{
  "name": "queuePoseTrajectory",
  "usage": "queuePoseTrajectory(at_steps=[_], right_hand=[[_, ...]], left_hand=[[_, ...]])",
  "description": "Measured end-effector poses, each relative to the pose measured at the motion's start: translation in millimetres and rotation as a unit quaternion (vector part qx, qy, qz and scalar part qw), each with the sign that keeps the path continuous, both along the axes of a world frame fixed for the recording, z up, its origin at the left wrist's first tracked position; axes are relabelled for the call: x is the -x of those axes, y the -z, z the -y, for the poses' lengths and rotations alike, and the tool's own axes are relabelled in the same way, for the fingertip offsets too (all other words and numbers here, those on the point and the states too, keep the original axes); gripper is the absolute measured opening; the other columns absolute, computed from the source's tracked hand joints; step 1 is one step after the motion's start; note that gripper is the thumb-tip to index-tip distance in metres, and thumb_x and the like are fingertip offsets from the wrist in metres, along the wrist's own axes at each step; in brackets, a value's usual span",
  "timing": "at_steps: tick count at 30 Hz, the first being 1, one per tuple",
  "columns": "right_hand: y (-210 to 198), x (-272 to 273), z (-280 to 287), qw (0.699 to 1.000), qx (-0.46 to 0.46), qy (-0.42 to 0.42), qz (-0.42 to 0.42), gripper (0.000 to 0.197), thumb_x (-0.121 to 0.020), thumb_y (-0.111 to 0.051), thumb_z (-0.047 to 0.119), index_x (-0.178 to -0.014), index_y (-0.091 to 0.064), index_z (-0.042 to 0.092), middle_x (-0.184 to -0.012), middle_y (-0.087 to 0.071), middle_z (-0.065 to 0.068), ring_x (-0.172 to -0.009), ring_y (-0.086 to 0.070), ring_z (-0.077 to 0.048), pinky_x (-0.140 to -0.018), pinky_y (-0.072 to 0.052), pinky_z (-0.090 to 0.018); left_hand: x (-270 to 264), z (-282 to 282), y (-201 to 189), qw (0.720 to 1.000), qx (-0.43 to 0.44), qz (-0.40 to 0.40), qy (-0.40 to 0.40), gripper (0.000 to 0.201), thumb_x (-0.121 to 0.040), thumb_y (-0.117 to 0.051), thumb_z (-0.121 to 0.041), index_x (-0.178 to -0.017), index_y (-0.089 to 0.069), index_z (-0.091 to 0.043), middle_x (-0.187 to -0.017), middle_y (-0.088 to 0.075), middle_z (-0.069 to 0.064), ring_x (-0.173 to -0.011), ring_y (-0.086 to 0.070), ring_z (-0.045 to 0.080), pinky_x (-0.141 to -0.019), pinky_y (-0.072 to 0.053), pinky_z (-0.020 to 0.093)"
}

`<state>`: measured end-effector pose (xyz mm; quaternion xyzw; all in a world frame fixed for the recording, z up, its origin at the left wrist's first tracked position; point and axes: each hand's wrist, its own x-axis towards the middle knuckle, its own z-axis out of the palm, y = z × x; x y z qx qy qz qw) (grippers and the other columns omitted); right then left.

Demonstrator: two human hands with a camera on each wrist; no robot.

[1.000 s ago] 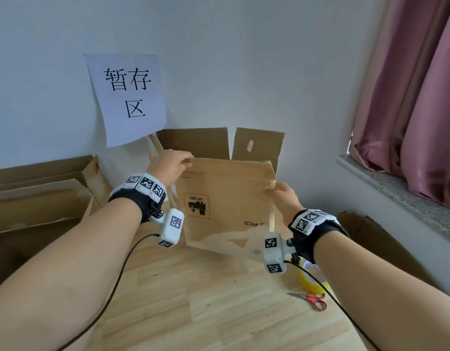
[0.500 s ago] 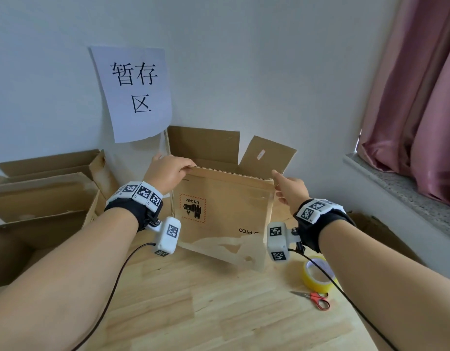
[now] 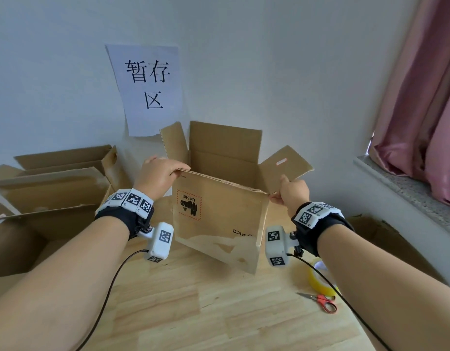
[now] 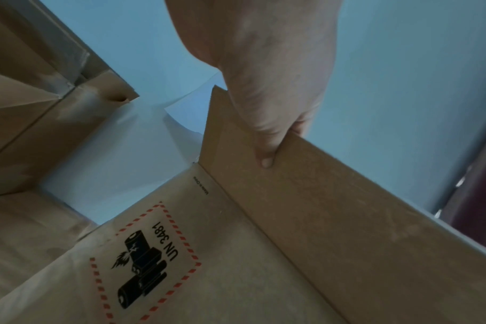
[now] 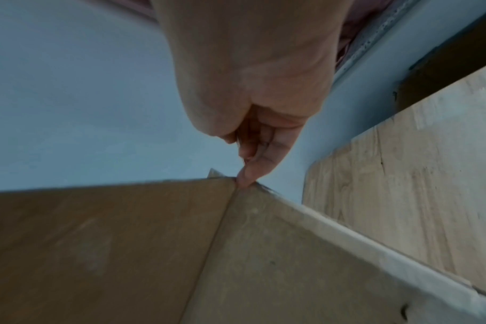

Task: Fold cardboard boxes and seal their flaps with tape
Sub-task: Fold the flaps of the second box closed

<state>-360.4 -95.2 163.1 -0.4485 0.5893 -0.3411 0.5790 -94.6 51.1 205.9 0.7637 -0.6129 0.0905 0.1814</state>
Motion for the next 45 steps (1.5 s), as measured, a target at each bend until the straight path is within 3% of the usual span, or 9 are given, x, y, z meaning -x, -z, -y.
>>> queuePoseTrajectory(at_steps=[5,11,15,23,31,36,40,43,45], right_hand=[[0.3,6.3,3.7,0.997,0.049,0.054,-0.026,0.042,-0.1,-0.035,0.034,-0.088,-0.059,0.002,-0.045,-0.062,-0.003,-0.051,-0.064,-0.015,-0.066,-0.052,-0.024],[19.4,12.8,-3.4,0.998,0.041,0.0,-0.046,0.039,-0.097,-0.046,0.033,-0.084,-0.062,0.0,-0.06,-0.068,-0.006,-0.075,-0.071,-0.024,-0.084,-0.056,-0.037],[25.9,20.6,-13.8,0.999,0.026,0.006,-0.04,0.027,-0.091,-0.054,0.03,-0.095,-0.061,0.005,-0.062,-0.066,-0.006,-0.061,-0.07,-0.021,-0.078,-0.059,-0.038],[13.1,12.6,-23.3,0.993,0.069,-0.033,-0.091,0.029,-0.097,-0.042,0.03,-0.103,-0.053,0.004,-0.069,-0.064,-0.009,-0.069,-0.07,-0.029,-0.08,-0.057,-0.041],[9.3,9.5,-28.5,0.976,0.104,-0.088,-0.17,0.03,-0.101,-0.032,0.033,-0.096,-0.045,0.006,-0.061,-0.063,-0.008,-0.052,-0.061,-0.014,-0.049,-0.044,-0.023],[10.5,11.7,-31.5,0.976,0.095,-0.095,-0.171,0.026,-0.101,-0.033,0.034,-0.099,-0.041,0.009,-0.073,-0.067,-0.012,-0.054,-0.062,-0.015,-0.048,-0.042,-0.022],[12.8,9.5,-29.2,0.971,0.098,-0.116,-0.184,0.037,-0.101,-0.033,0.036,-0.113,-0.045,0.003,-0.058,-0.065,-0.006,-0.052,-0.061,-0.013,-0.049,-0.042,-0.022],[13.2,8.8,-28.0,0.965,0.119,-0.139,-0.185,0.041,-0.1,-0.033,0.036,-0.127,-0.042,0.006,-0.087,-0.07,-0.016,-0.054,-0.063,-0.015,-0.049,-0.045,-0.022],[13.2,9.9,-28.3,0.962,0.131,-0.149,-0.189,0.042,-0.1,-0.033,0.036,-0.131,-0.039,0.008,-0.095,-0.068,-0.018,-0.057,-0.064,-0.017,-0.048,-0.045,-0.021]], left_hand=[[4.6,3.5,-5.0,0.999,-0.022,0.028,0.012,0.027,-0.097,-0.049,-0.019,-0.112,-0.068,-0.03,-0.102,-0.07,-0.006,-0.103,-0.057,0.015,-0.112,-0.016,0.036],[6.8,-8.9,14.1,0.998,-0.06,-0.016,-0.003,0.031,-0.094,-0.052,-0.015,-0.115,-0.068,-0.031,-0.104,-0.069,0.002,-0.099,-0.059,0.022,-0.087,-0.047,0.038],[8.5,-19.3,22.1,0.991,-0.122,-0.052,-0.007,0.032,-0.093,-0.049,-0.01,-0.112,-0.07,-0.027,-0.104,-0.07,-0.005,-0.095,-0.062,0.017,-0.083,-0.05,0.036],[22.5,-30.8,24.2,0.979,-0.175,-0.097,-0.041,0.04,-0.083,-0.038,0.007,-0.092,-0.058,-0.026,-0.098,-0.065,-0.003,-0.089,-0.059,0.022,-0.081,-0.05,0.045],[27.2,-34.4,7.1,0.984,-0.153,-0.05,-0.083,0.034,-0.083,-0.038,0.004,-0.089,-0.06,-0.021,-0.089,-0.064,0.0,-0.083,-0.057,0.022,-0.069,-0.046,0.036],[36.6,-27.0,4.2,0.976,-0.187,-0.047,-0.1,0.03,-0.087,-0.037,0.005,-0.091,-0.059,-0.016,-0.083,-0.052,-0.004,-0.074,-0.048,0.016,-0.052,-0.029,0.024],[34.9,-21.1,1.9,0.967,-0.23,-0.027,-0.102,0.032,-0.088,-0.039,0.004,-0.095,-0.058,-0.02,-0.102,-0.06,0.001,-0.085,-0.053,0.019,-0.061,-0.038,0.025],[40.2,-15.6,4.0,0.955,-0.29,-0.053,-0.038,0.051,-0.088,-0.041,0.004,-0.123,-0.056,-0.03,-0.132,-0.054,-0.003,-0.115,-0.053,0.019,-0.092,-0.047,0.034],[53.2,-11.6,6.4,0.935,-0.341,-0.091,0.028,0.063,-0.087,-0.047,0.001,-0.137,-0.043,-0.038,-0.142,-0.045,-0.008,-0.124,-0.048,0.015,-0.1,-0.043,0.031]])
